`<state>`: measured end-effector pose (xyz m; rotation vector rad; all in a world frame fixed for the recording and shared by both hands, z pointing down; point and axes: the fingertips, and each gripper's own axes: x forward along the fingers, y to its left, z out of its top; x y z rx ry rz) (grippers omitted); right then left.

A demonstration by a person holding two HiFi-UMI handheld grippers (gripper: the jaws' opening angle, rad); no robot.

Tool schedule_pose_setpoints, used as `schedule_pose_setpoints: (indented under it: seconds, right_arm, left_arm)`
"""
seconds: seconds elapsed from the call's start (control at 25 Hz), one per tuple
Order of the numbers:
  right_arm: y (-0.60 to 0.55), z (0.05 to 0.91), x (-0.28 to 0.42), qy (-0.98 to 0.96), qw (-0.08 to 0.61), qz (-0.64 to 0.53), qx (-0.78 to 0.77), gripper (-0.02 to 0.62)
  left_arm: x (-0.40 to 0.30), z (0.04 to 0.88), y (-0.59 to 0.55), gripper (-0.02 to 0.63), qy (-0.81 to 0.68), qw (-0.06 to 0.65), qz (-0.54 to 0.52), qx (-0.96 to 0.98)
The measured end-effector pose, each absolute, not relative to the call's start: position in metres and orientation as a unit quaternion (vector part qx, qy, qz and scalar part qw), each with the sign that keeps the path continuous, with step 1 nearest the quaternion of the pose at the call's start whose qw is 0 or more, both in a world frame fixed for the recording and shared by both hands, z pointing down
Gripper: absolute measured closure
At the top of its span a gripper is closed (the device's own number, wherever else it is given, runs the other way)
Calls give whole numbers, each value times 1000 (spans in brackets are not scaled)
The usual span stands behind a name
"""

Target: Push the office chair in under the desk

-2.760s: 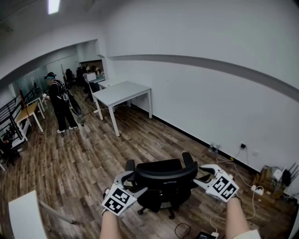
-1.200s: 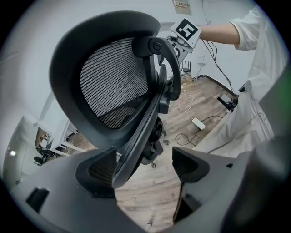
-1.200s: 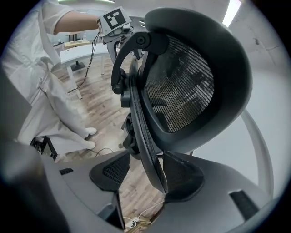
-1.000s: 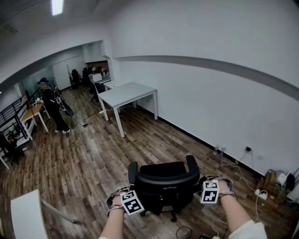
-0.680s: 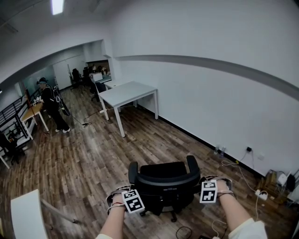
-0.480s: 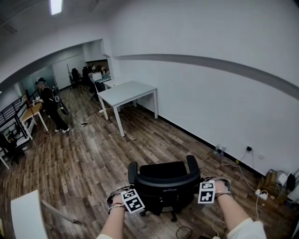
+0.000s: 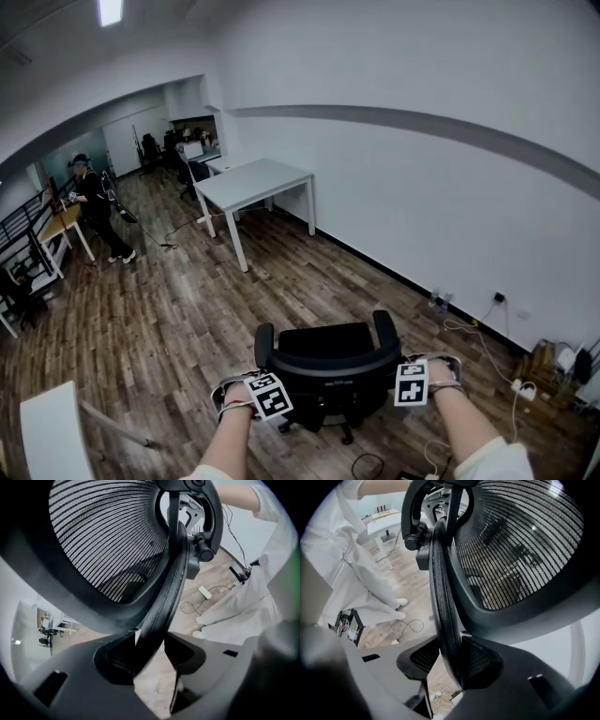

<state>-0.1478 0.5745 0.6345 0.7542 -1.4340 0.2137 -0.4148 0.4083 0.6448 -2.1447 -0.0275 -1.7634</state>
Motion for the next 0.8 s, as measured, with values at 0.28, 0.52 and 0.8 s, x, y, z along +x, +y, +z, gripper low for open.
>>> schedule_pose_setpoints:
  seconds: [0.28, 0.52, 0.8]
  right_arm:
    - [575, 636, -145, -641, 684, 98, 333, 431]
    - [572, 632, -147, -646, 684, 94, 324, 434]
    - [567, 631, -144, -644, 686, 87, 327, 434]
  left_arm:
    - [-414, 644, 407, 416, -22, 182, -624, -760]
    - [-412, 646, 407, 422, -29, 177, -630, -756]
    - [-410, 646, 403, 422, -18, 181, -630, -754]
